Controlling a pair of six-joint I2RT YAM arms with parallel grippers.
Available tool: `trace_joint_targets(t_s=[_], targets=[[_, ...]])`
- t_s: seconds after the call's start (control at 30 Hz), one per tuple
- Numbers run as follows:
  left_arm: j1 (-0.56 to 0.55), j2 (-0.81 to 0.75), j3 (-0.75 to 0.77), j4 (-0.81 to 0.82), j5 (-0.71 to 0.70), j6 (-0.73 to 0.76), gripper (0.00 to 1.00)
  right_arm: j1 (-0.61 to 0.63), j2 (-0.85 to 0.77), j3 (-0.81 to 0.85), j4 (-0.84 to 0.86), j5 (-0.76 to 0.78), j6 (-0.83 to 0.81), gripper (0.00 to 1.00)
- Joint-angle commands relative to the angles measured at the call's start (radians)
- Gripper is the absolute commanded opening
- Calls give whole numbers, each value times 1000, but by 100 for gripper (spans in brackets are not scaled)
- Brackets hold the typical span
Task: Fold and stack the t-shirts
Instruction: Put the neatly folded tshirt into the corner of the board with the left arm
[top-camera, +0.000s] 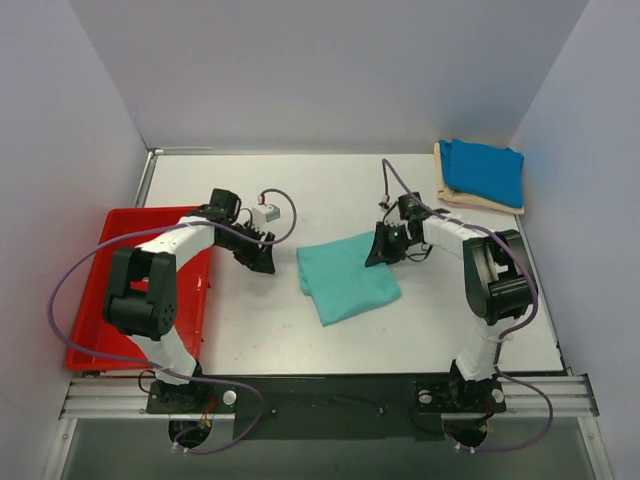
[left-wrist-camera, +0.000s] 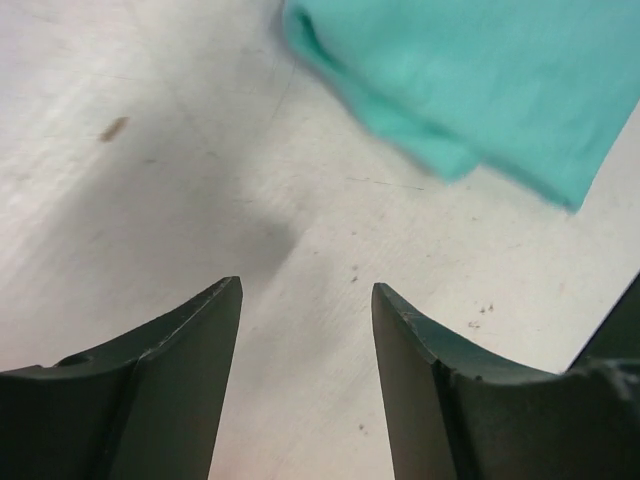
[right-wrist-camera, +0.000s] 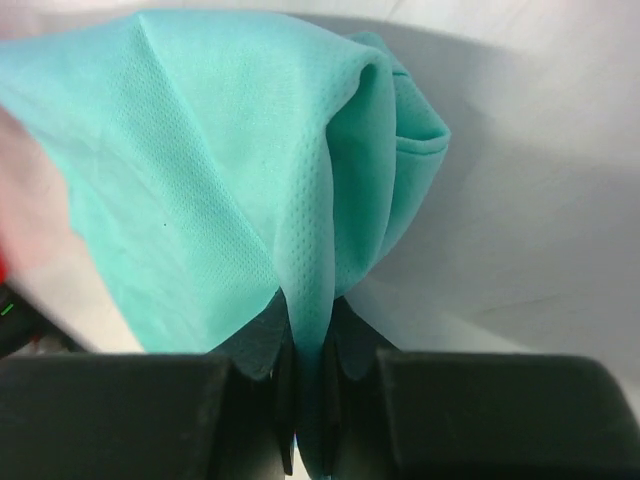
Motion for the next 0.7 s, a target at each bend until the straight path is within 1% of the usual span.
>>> trace_joint_targets(t_s=[0.0,0.13,0.23,0.27,0.3,0.33,0.37,0.5,0.67], targets=[[41,-116,44,22,-114,43,65,-40,62,234,-282,312,-209,0],[50,-156,17,28,-148,68,65,-82,128,435,-365,421,-263,0],[52,-174,5,43,-157,71,66,-111,193,631,-431,517,-324,0],[50,-174,5,46,-157,68,66,-119,222,668,-443,530,-324,0],[52,-174,5,45,-156,68,66,-135,240,746,-465,547,-358,0],[52,-171,8,43,-156,68,66,-143,272,780,-474,553,-364,0],[50,-170,9,39,-156,68,66,-160,288,857,-495,561,-372,0],[53,-167,17,43,-173,68,66,-191,387,1076,-546,593,-413,0],[55,-153,27,46,-197,68,66,-218,452,1256,-572,608,-436,0]])
